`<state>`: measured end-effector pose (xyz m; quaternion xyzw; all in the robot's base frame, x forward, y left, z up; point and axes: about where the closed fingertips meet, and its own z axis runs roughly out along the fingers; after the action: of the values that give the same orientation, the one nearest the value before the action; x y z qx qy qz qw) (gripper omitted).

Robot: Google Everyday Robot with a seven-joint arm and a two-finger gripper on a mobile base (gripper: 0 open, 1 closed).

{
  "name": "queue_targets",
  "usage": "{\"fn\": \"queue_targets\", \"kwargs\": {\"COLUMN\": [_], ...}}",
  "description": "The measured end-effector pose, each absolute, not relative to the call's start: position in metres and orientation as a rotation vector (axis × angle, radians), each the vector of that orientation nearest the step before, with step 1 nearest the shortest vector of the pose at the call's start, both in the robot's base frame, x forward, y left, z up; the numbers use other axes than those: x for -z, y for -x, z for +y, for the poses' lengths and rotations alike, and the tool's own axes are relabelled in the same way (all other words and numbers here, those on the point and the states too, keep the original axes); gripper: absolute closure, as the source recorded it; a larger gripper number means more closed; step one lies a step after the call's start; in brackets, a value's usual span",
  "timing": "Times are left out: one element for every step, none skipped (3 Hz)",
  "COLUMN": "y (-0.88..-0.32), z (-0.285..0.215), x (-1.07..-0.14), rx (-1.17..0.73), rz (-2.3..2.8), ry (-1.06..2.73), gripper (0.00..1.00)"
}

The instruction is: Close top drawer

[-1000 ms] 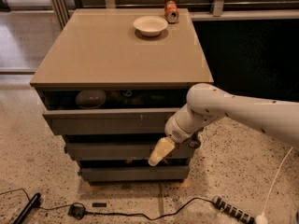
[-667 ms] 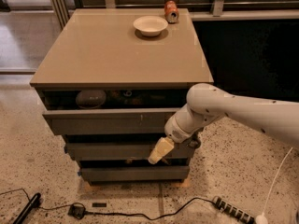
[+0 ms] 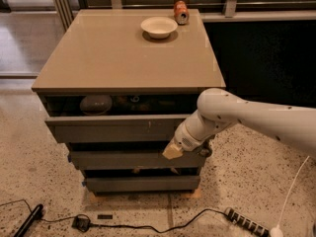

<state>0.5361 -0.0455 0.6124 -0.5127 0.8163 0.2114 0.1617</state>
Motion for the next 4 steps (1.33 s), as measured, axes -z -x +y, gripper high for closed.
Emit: {"fn": "queue_targets", "kwargs": {"y": [-0.536,-0.525,-0.514,-0.523], "z": [-0.045,-0.046,-0.049,-0.048], "x": [-0.612,-0.616,-0.622,-0.621], "rx": [-0.603,-0.696,-0.77,-0.715], "rz": [2.33,2.37,2.39,2.39], "ry": [1.463,1.459,1.449,1.416], "gripper": [0.91,1.0,1.0,1.0]}}
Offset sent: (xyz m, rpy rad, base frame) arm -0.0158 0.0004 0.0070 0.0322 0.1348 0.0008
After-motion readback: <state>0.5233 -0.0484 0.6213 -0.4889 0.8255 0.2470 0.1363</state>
